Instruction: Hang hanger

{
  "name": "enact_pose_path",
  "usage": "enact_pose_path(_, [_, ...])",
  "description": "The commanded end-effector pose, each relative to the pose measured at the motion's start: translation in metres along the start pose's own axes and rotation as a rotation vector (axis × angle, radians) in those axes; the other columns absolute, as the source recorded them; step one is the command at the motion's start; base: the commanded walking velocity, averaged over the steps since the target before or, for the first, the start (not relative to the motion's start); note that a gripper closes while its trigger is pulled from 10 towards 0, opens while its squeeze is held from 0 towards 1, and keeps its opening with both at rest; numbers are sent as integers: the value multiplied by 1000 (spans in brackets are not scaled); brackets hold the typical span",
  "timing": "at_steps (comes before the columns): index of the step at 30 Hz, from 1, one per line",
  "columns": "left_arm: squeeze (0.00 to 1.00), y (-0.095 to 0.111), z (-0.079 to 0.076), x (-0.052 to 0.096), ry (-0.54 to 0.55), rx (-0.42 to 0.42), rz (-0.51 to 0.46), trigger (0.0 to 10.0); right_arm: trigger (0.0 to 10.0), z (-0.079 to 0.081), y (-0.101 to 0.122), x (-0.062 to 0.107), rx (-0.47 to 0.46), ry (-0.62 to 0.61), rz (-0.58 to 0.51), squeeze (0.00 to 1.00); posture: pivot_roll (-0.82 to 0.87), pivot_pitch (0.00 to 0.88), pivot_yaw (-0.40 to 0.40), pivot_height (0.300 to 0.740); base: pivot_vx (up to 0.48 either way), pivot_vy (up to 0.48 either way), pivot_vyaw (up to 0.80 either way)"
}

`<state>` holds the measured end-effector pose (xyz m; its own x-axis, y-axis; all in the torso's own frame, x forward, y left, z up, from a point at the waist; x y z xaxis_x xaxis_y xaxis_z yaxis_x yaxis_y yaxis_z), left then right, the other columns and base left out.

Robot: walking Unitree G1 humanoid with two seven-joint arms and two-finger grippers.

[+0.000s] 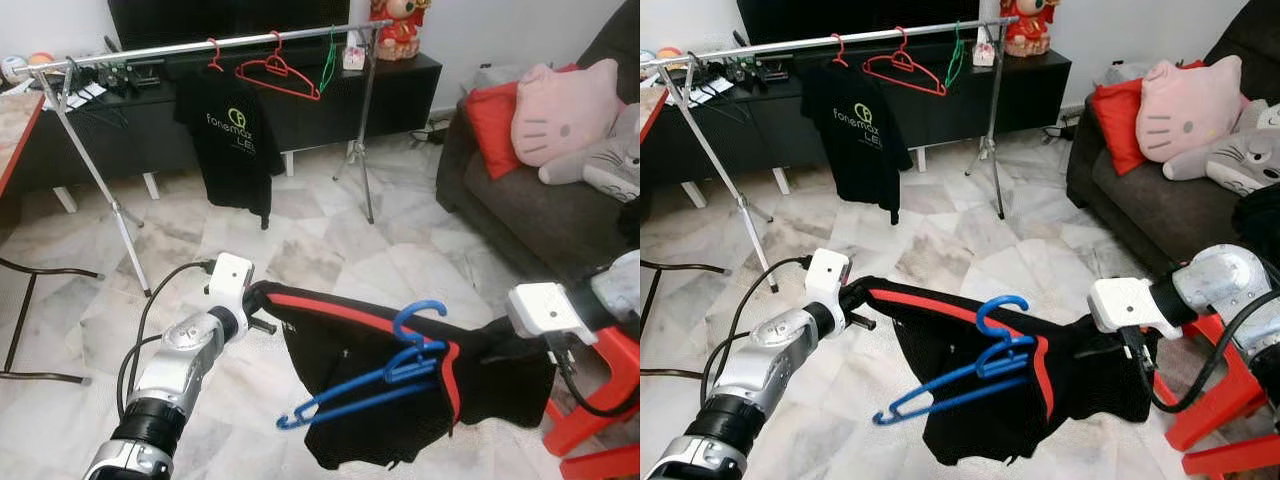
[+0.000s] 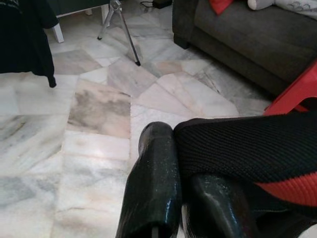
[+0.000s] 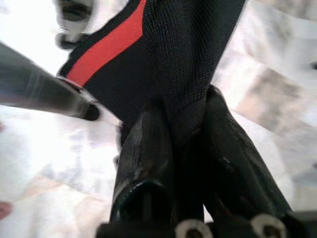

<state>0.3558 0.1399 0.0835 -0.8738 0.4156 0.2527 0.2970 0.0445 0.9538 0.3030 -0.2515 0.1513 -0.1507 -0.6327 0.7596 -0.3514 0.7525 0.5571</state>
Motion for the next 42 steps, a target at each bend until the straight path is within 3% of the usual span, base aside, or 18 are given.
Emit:
enact_pose_path(1, [0, -4, 94, 47, 390, -45, 53, 0, 10000, 20, -37, 33, -122, -5, 193, 0, -84, 0, -23, 740, 0, 0, 0])
enact_pose_path(3, [0, -7, 93, 47, 395, -67, 73, 0, 10000, 13, -36, 30, -96, -67, 189, 0, -86, 0, -23, 740, 0, 0, 0])
enact_pose_path(5, [0, -13, 89, 44, 387, -97, 100, 0, 10000, -4, -23, 24, -108, -186, 65, 0, -87, 0, -25, 740, 0, 0, 0])
enact_pose_path(10, [0, -20, 84, 41, 366, -139, 141, 0, 10000, -10, -17, 18, -89, -238, 15, 0, -90, 0, -24, 740, 0, 0, 0])
enact_pose_path(12, [0, -23, 82, 41, 360, -156, 158, 0, 10000, -11, -17, 16, -81, -246, 20, 0, -90, 0, -24, 740, 0, 0, 0])
enact_pose_path(17, [0, -28, 81, 40, 355, -201, 189, 0, 10000, -7, -34, 17, 2, -228, 228, 0, -90, 0, -24, 740, 0, 0, 0])
enact_pose_path(23, [0, -35, 82, 42, 361, -235, 223, 0, 10000, -27, -38, 25, 29, -366, 332, 0, -96, 0, -26, 740, 0, 0, 0])
enact_pose_path(25, [0, -35, 82, 43, 361, -237, 226, 0, 10000, -29, -38, 25, 30, -382, 339, 0, -96, 0, -26, 740, 0, 0, 0])
enact_pose_path(28, [0, -43, 81, 44, 345, -260, 265, 0, 10000, -44, -28, 24, 7, -499, 254, 0, -95, 0, -29, 740, 0, 0, 0])
enact_pose_path(31, [0, -47, 79, 45, 332, -273, 285, 0, 10000, -45, -24, 21, 9, -505, 228, 0, -95, 0, -29, 740, 0, 0, 0])
enact_pose_path(35, [0, -58, 74, 47, 294, -311, 333, 0, 10000, -49, -12, 15, -62, -533, 79, 0, -96, 0, -31, 740, 0, 0, 0])
enact_pose_path(42, [0, -61, 71, 47, 273, -319, 348, 0, 10000, -40, -26, 8, -41, -492, 199, 0, -97, 0, -36, 740, 0, 0, 0])
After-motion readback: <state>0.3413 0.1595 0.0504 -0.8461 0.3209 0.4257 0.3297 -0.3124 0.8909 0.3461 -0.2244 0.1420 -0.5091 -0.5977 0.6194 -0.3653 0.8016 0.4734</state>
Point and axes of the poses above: a point about 5 cm out from each wrist's last joint towards the gripper, its own x axis pointing back from the gripper into the wrist, its own y axis along the axis of the wrist's last joint, z = x × y, the point moved 3 cm from there along -x, pointing out of the wrist towards the gripper, and after that the axes turned 8 degrees about x, right-handed, at the moved point
